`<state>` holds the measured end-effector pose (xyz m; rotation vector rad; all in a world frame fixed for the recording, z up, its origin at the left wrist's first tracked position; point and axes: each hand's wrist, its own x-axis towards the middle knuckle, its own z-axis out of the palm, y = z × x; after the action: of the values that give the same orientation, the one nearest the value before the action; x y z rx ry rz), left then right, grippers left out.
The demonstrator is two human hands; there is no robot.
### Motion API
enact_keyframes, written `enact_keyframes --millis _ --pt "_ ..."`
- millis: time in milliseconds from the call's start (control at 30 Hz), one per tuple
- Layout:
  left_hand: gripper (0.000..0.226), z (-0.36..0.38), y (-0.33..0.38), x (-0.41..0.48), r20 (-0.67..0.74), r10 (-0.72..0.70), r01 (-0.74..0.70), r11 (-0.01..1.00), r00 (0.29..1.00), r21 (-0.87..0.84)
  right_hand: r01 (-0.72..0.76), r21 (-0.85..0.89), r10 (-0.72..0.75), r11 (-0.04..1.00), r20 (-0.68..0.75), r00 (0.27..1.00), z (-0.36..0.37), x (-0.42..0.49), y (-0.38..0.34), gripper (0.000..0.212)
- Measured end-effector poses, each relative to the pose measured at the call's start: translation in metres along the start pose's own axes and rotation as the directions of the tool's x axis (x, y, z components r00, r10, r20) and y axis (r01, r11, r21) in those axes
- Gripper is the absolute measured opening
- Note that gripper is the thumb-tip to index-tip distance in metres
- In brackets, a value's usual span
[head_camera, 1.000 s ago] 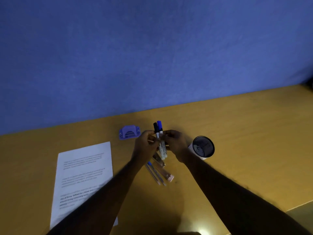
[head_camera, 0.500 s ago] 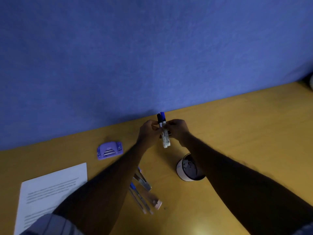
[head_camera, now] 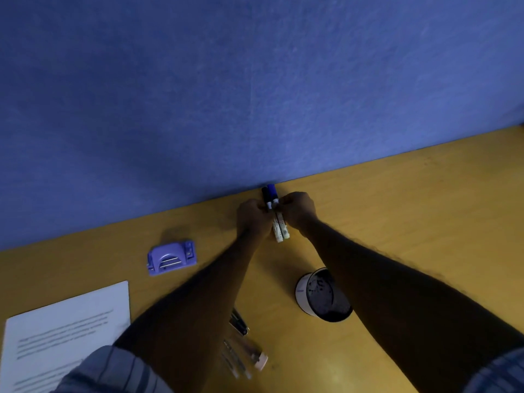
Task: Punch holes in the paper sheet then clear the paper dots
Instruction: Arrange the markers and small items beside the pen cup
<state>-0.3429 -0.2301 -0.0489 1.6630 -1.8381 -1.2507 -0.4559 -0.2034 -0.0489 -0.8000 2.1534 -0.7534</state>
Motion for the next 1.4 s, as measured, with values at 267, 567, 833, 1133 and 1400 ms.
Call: enact_keyframes --millis 267,567,833,1133,1400 --pt "0.041 -0.002 0.001 -0.005 -0.009 0.005 -0.004 0.999 1.0 0.054 0.015 -0.021 -0.016 1.0 -0.019 1.0 0.0 -0.006 0.0 0.018" --pt "0.028 -0.031 -0.011 -0.018 0.016 0.008 -0.01 0.99 1.0 0.142 -0.018 -0.111 0.02 0.994 0.012 1.0 -0.015 -0.018 0.006 0.014" --pt "0.022 -0.083 -0.045 -0.057 -0.072 0.074 -0.065 0.99 0.995 0.122 0.074 -0.27 -0.077 0.96 0.001 0.997 -0.025 -0.048 -0.009 0.024" --pt "0.021 -0.135 -0.103 -0.133 -0.111 0.098 -0.082 0.987 0.989 0.137 0.345 -0.345 -0.337 0.873 0.087 0.938 0.01 -0.129 -0.038 0.026" --pt "0.023 -0.155 -0.147 -0.189 -0.091 0.068 -0.052 0.985 0.994 0.162 0.492 -0.601 -0.358 0.63 0.337 0.871 0.056 -0.21 -0.004 0.026"
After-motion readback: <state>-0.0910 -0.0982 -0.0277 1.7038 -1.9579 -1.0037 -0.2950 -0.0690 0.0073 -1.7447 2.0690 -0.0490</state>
